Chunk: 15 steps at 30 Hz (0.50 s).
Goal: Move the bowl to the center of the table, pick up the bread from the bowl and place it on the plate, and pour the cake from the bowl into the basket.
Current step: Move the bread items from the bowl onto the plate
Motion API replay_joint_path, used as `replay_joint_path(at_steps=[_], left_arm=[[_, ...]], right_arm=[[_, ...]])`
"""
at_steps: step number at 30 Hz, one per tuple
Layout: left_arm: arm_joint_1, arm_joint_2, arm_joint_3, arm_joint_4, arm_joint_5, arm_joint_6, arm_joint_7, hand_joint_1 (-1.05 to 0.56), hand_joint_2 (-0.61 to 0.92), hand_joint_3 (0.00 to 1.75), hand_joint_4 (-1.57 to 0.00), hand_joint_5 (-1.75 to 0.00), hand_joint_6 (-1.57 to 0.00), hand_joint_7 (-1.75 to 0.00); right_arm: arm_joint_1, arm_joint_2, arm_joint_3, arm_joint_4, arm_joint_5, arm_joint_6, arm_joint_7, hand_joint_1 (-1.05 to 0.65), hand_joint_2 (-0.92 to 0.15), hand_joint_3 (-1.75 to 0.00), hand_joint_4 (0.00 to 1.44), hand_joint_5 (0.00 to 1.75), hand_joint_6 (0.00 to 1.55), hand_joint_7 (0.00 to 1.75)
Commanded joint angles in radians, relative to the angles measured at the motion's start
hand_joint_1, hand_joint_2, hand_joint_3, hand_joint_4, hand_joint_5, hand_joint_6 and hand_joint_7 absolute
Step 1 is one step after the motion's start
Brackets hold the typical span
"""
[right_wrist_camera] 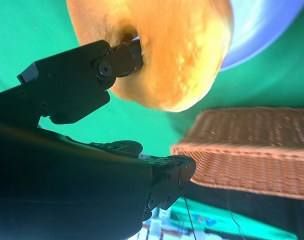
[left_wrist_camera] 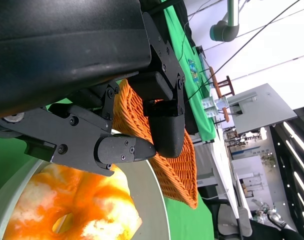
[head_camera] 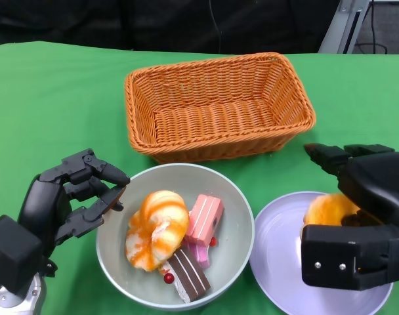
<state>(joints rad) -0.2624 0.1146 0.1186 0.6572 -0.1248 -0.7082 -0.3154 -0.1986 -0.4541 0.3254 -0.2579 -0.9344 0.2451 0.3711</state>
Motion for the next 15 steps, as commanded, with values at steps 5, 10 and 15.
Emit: replay_joint_path(at_steps=[5,10,15], left_arm=[[0.016,0.013,0.004,-0.003,0.002,-0.003,0.005,-0.19,0.85,0.44,-0.74,-1.47,-0.77,-1.13],[0.017,0.014,0.003,-0.006,0.004,-0.005,0.007,-0.2,0.85,0.44,-0.74,-1.47,-0.77,-1.13],[0.015,0.016,0.005,-0.001,0.003,-0.003,0.005,-0.18,0.85,0.45,-0.74,-1.47,-0.77,-1.14]], right_arm=[[-0.006,-0.02,-0.028,-0.002,0.04,0.017,0.078,-0.78,-0.92,-0.43,0.34,0.03,0.27,0.01],[-0.008,-0.019,-0.033,-0.011,0.037,0.028,0.094,-0.66,-0.84,-0.07,0.34,0.01,0.25,0.0],[-0.01,-0.013,-0.034,-0.013,0.034,0.04,0.109,-0.88,-0.92,-0.14,0.34,0.01,0.24,0.0]])
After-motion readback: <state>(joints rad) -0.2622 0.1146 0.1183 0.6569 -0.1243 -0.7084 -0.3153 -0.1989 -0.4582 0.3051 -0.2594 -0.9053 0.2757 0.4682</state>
